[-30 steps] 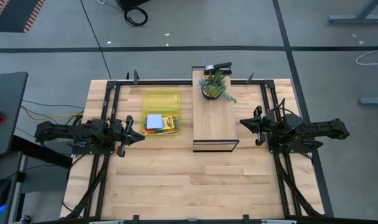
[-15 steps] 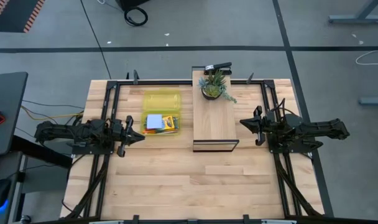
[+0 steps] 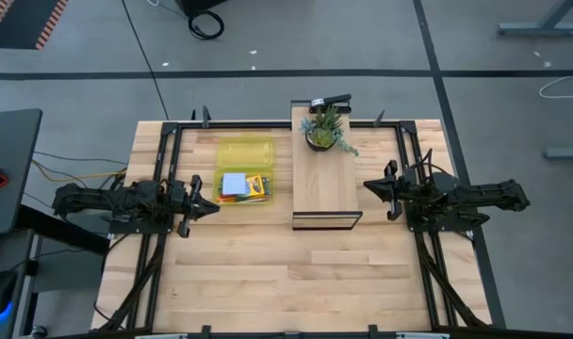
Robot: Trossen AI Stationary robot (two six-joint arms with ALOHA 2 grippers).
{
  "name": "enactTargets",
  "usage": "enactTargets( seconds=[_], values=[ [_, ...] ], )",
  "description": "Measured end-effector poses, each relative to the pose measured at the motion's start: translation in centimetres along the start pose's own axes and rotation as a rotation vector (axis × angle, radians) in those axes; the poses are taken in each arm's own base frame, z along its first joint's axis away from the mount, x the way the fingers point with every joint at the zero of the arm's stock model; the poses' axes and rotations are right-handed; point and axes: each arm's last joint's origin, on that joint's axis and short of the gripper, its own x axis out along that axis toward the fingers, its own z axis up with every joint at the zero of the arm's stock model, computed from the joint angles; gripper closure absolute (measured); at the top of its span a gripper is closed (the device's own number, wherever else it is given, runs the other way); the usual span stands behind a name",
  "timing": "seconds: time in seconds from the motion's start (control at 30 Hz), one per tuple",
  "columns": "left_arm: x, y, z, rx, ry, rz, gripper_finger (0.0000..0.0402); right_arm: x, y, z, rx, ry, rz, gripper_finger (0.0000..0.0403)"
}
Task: Pack school essentials
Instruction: Return to Home Position
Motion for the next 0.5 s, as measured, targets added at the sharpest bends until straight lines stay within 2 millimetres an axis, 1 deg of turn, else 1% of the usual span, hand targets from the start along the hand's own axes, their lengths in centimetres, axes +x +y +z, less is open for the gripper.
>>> enactTargets(
  seconds=[0.3,0.5],
  values=[
    [0.0,0.0,0.0,0.0,0.0,0.0,0.0373,0.0,0.0,0.0,0.0,0.0,0.0,0.0397],
    [0.0,0.0,0.0,0.0,0.0,-0.001,0.0367,0.0,0.0,0.0,0.0,0.0,0.0,0.0397]
  ],
)
